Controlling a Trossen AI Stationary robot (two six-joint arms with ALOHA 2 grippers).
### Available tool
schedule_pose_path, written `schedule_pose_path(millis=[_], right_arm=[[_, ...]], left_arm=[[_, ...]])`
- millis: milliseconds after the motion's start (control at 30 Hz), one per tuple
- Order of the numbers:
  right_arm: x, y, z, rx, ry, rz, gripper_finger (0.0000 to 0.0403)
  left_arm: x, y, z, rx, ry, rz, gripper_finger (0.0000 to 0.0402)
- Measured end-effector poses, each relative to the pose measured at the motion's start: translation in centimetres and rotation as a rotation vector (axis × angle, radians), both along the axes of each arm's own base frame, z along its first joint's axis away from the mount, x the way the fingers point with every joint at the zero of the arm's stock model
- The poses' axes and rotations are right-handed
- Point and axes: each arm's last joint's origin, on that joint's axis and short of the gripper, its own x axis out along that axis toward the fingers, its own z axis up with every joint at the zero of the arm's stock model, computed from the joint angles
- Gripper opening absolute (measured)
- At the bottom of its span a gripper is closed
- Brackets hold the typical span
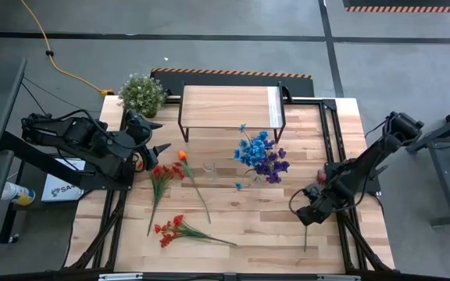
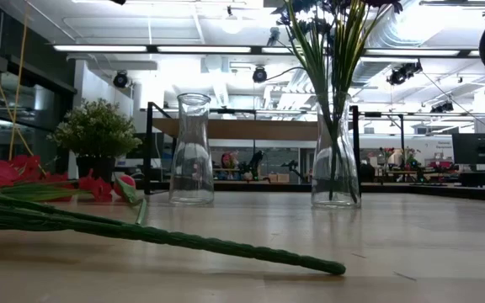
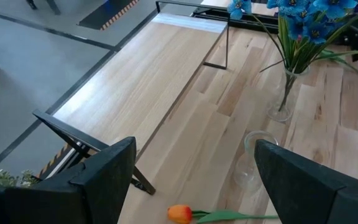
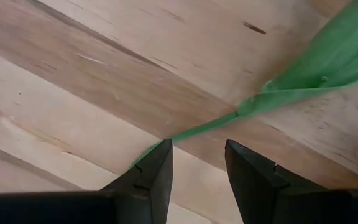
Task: Pick and place flowers into a vace then onto a shelf
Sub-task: Put the purple flower into the right transparent vase
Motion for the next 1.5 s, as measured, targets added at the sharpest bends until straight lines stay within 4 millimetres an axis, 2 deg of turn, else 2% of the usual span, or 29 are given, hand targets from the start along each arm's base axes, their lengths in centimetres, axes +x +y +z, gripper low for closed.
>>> schedule_pose_path(millis=[800,1100,1267,1500], right_arm=[[1.2,1.0,-2.0,-0.019,0.030,-0.018,0.0138],[1.7,0.0,-2.1,-0.028,0.065,-0.077,0.0136],[1.9,-0.4,-2.2,-0.034,0.079,-0.098,0.0118],[1.9,-0.4,-2.2,-0.044,0.070,-0.099,0.0069]], left_arm=[[0.0,0.0,0.0,-0.001,0.000,-0.001,0.0360],[0.0,0.0,0.0,-0.004,0.001,-0.005,0.0360],[0.0,0.0,0.0,-0.012,0.003,-0.014,0.0360],[0.0,0.0,0.0,-0.012,0.003,-0.014,0.0360]])
